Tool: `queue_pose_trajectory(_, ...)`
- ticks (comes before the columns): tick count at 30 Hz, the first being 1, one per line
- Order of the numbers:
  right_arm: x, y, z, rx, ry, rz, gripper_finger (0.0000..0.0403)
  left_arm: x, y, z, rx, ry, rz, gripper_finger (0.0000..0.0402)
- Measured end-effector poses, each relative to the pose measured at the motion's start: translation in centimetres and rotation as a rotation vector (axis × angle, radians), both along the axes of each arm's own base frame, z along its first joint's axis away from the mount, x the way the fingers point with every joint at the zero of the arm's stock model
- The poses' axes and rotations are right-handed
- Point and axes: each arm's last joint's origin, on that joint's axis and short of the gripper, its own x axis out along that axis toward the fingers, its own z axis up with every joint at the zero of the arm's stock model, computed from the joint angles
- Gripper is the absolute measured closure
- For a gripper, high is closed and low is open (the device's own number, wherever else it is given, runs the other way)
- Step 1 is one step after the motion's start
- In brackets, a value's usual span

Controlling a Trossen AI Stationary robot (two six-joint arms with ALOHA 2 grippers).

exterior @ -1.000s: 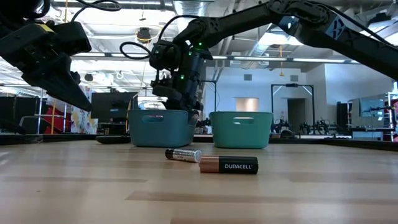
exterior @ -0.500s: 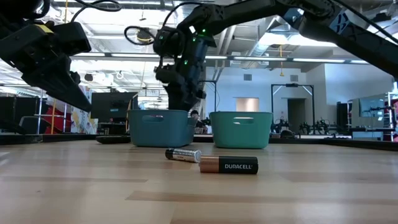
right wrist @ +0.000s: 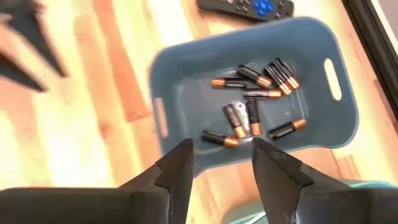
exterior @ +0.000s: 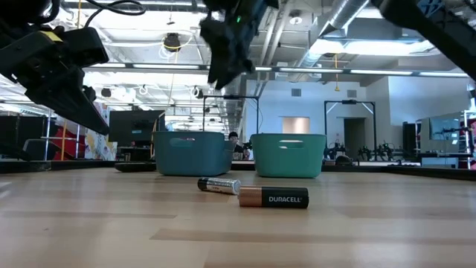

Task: Sort batteries
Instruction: Put the silver battery into the green bin

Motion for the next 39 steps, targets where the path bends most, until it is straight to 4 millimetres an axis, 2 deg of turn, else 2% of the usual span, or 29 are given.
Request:
queue_pose_trajectory(7,-1.9,4.7,3.3,-0.05,0.02,0.077,0.0264,0.2,-0.1,0.2,-0.001,-0.021,-0.009,0.0274)
queue_pose_trajectory(11,-2.7,8.1,3.4,-0.125,0.099,0.095,0.0285,0.4,-0.2,0.5,-0.013,-0.063,-0.017,0.0274)
queue_pose_trajectory(16,-3.1,12.6,3.2,-0.123,0.134,0.14,0.0295,0.8,-0.5,1.1,-0.017,-0.098,-0.047,0.0274)
queue_pose_trajectory(18,-3.3,14.4,2.6,-0.146,0.149,0.135,0.0295,1.0,-0.7,1.7,-0.006,-0.114,-0.07,0.0274)
queue_pose_trajectory(22,-5.1,17.5,0.7,-0.219,0.214,0.053,0.0295,1.3,-1.1,2.8,0.013,-0.14,-0.106,0.0274)
queue_pose_trajectory(26,-8.1,20.2,-1.4,-0.19,0.171,-0.04,0.0295,1.6,-1.4,3.7,0.03,-0.16,-0.131,0.0274)
queue_pose_trajectory(31,-12.6,23.1,-3.9,-0.033,-0.001,-0.15,0.0295,2.3,-1.8,4.1,0.057,-0.153,-0.156,0.0274)
queue_pose_trajectory(34,-15.4,24.5,-5.3,0.075,-0.095,-0.188,0.0295,3.7,-2.6,4.2,0.079,-0.122,-0.221,0.0274)
queue_pose_trajectory(39,-18.7,26.1,-7.9,0.222,-0.148,-0.266,0.0295,7.4,-3.8,3.6,0.175,-0.043,-0.292,0.0274)
